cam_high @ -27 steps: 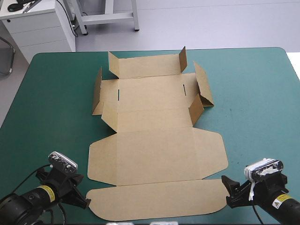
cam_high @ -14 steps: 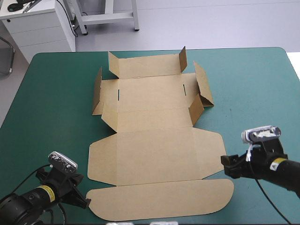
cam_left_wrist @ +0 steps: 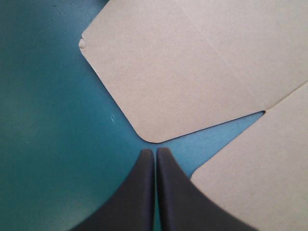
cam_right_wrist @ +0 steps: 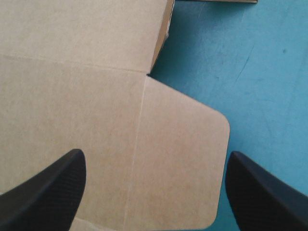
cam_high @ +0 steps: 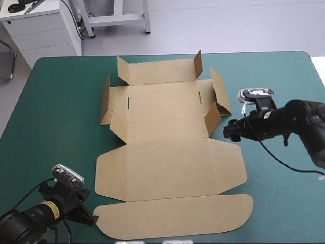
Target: Fold the box
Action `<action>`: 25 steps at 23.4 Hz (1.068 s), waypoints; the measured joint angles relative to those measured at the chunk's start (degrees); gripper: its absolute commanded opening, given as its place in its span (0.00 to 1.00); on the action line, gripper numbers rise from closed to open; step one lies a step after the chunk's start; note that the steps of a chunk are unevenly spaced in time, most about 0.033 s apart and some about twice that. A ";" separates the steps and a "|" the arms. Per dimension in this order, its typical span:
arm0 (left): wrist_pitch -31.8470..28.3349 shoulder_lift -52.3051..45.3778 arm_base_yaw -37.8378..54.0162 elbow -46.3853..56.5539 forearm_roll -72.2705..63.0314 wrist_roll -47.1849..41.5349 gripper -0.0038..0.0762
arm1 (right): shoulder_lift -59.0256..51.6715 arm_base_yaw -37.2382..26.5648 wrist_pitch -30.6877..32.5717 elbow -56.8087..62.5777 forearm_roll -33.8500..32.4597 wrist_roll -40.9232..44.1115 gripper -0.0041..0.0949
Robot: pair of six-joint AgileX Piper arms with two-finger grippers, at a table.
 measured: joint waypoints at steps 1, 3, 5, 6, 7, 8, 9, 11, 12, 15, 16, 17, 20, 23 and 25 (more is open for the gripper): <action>0.00 0.00 0.00 0.00 0.00 0.00 0.04 | 1.92 0.00 0.00 -1.41 0.00 0.00 0.79; 0.00 0.00 0.00 0.00 0.00 0.00 0.04 | 6.65 0.00 0.25 -5.10 0.14 0.00 0.79; 0.00 0.00 0.00 0.00 0.00 0.00 0.04 | 11.16 0.00 1.07 -8.82 0.64 0.00 0.79; 0.00 0.00 0.00 0.00 0.00 0.00 0.04 | 13.32 0.00 1.75 -10.71 1.04 0.00 0.79; 0.00 0.00 0.00 0.00 0.00 0.00 0.04 | 15.03 0.00 2.46 -12.21 1.43 0.00 0.79; 0.00 0.00 0.00 0.00 0.00 0.00 0.04 | 18.97 0.00 4.12 -15.83 2.25 0.00 0.79; 0.00 0.00 0.00 0.00 0.00 0.00 0.04 | 20.44 0.00 4.86 -17.22 2.48 0.00 0.79; 0.00 0.00 0.00 0.00 0.00 0.00 0.04 | 25.36 0.00 5.74 -21.52 2.66 0.00 0.79; 0.07 0.00 0.00 0.00 0.00 0.00 0.04 | 28.21 0.00 5.92 -24.08 2.72 0.00 0.79; 0.07 0.00 0.00 0.00 0.00 0.00 0.04 | 32.51 0.00 6.08 -27.28 3.33 0.00 0.79; 0.07 0.00 0.00 0.00 0.00 0.00 0.04 | 34.52 0.00 6.08 -28.11 4.13 0.00 0.79; 0.07 0.00 0.00 0.00 0.00 0.00 0.04 | 35.98 0.00 6.09 -28.58 4.72 0.00 0.79; 0.07 0.00 0.00 0.00 0.00 0.00 0.04 | 38.69 0.00 6.03 -28.77 6.03 -0.25 0.79; 0.07 0.00 0.00 0.00 0.00 0.00 0.04 | 40.25 0.00 5.98 -28.94 7.03 -0.48 0.76; 0.07 0.00 0.00 0.00 0.00 0.00 0.04 | 40.99 0.00 5.75 -29.00 7.51 -0.48 0.65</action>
